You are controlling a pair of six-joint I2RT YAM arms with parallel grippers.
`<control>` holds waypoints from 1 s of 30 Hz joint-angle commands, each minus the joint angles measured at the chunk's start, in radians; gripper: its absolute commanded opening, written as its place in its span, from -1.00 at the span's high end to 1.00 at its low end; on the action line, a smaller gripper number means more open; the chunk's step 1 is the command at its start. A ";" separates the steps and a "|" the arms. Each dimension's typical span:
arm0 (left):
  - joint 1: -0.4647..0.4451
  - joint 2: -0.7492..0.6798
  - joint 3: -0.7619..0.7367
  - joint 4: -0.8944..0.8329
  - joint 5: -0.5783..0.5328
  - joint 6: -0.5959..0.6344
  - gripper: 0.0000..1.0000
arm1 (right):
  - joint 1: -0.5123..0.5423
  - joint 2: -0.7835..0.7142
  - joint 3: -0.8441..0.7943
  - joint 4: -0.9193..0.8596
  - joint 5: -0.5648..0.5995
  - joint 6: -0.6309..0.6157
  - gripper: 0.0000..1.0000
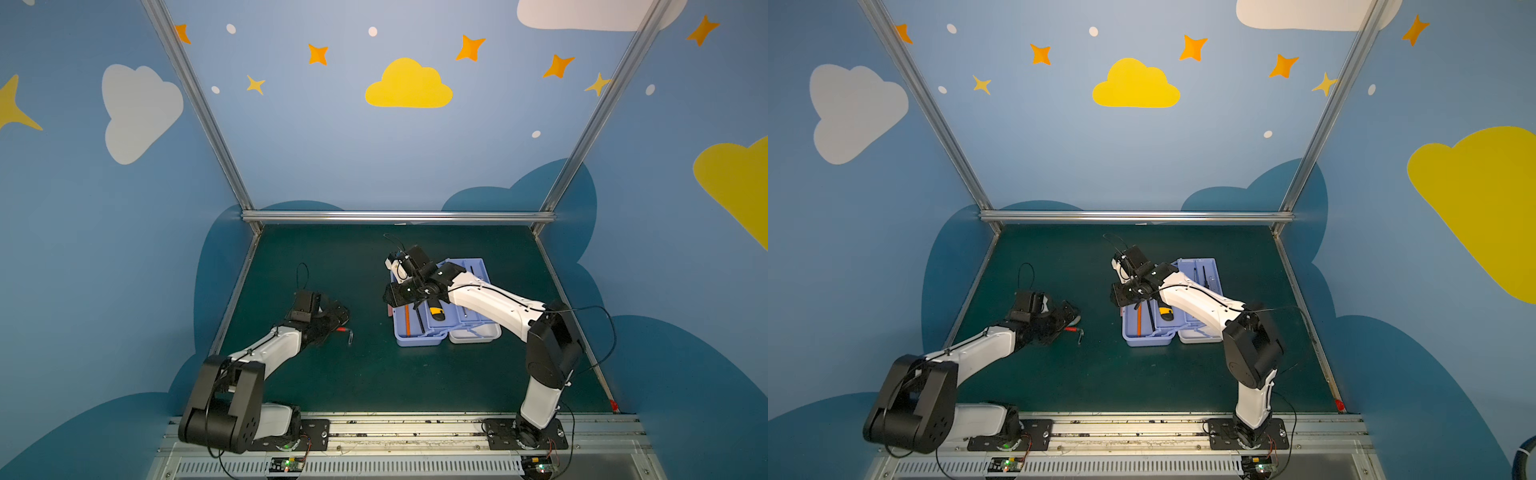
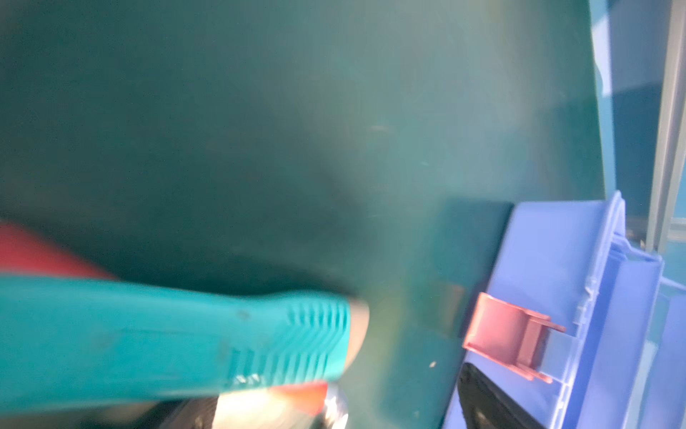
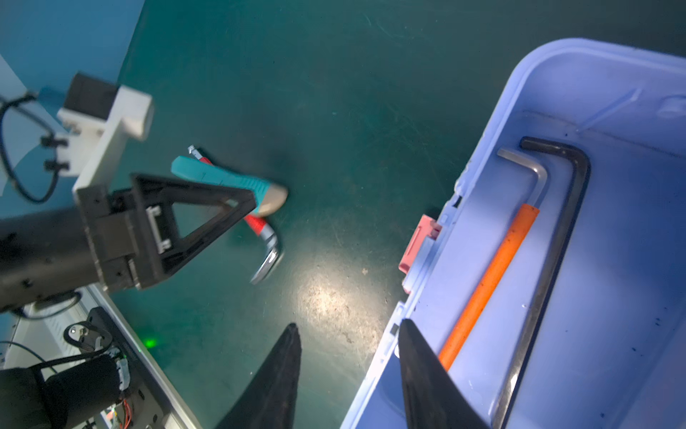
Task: Pack the tool kit
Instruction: 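Move the right gripper back toward the remaining teal knife and red hex key, then lower the right gripper onto the red-handled hex key and grasp it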
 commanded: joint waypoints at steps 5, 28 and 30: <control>-0.089 0.111 0.121 0.015 0.034 0.102 -0.99 | 0.001 -0.065 -0.010 -0.074 -0.064 -0.088 0.12; 0.239 -0.375 0.050 -0.400 -0.138 0.043 -0.99 | 0.208 0.560 0.707 -0.417 0.121 -0.315 0.06; 0.255 -0.453 0.015 -0.404 -0.161 0.019 -0.99 | 0.210 0.606 0.760 -0.426 0.109 -0.355 0.02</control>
